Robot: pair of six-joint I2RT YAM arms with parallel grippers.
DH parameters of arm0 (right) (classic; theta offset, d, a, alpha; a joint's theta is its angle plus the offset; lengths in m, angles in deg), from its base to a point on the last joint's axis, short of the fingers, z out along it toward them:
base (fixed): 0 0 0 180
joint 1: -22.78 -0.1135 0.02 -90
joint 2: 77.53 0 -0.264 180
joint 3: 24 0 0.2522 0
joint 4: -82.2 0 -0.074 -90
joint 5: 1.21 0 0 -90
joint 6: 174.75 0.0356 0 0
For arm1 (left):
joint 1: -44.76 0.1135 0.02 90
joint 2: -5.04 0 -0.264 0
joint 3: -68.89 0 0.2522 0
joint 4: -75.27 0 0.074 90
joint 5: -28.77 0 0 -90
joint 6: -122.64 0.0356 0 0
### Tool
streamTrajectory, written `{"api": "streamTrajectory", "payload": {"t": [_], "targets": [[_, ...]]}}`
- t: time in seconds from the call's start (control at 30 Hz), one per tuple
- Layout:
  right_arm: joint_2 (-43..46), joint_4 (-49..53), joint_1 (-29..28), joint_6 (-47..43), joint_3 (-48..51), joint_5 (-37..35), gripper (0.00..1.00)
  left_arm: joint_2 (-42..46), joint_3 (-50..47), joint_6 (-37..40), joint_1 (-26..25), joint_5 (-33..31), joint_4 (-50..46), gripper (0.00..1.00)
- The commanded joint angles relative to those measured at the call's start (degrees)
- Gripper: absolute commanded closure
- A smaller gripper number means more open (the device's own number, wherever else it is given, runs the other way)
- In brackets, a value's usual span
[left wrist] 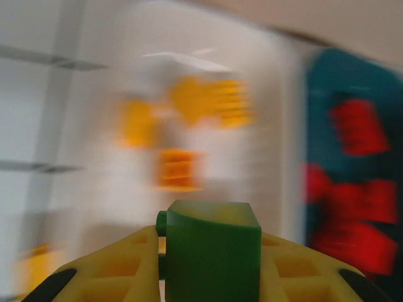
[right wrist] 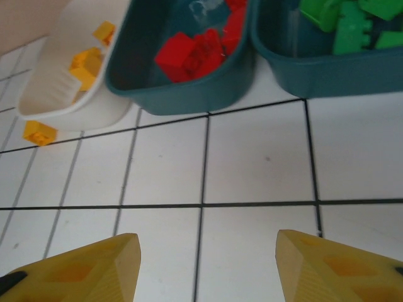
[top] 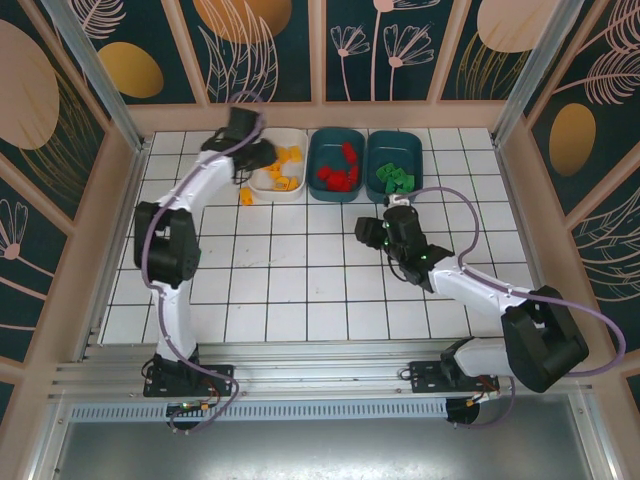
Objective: Sort the legos into containers by color
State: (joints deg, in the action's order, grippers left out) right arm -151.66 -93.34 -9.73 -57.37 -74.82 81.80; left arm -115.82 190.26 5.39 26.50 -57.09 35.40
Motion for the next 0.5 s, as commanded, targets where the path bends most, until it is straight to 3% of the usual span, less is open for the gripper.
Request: {"api": "streamTrajectory", "payload": {"t": [0.0,0.23,0.47], "targets": [[2.13,-1.40,0.84,1.10,1.91,1.27,0.41,-7.07,8.50,0.12,-4.41,6.22,-2.77,0.81],[5.35,0.29,2.73,0.27,3.22,0.43,0.41,-18.73,24.22,-1.29,-8.08,10.25,-4.44,0.81],[8.22,1.60,7.26,0.43,5.63,-0.40,0.41,-20.70,27.86,-1.75,-12.41,14.26,-0.41,0.77]]}}
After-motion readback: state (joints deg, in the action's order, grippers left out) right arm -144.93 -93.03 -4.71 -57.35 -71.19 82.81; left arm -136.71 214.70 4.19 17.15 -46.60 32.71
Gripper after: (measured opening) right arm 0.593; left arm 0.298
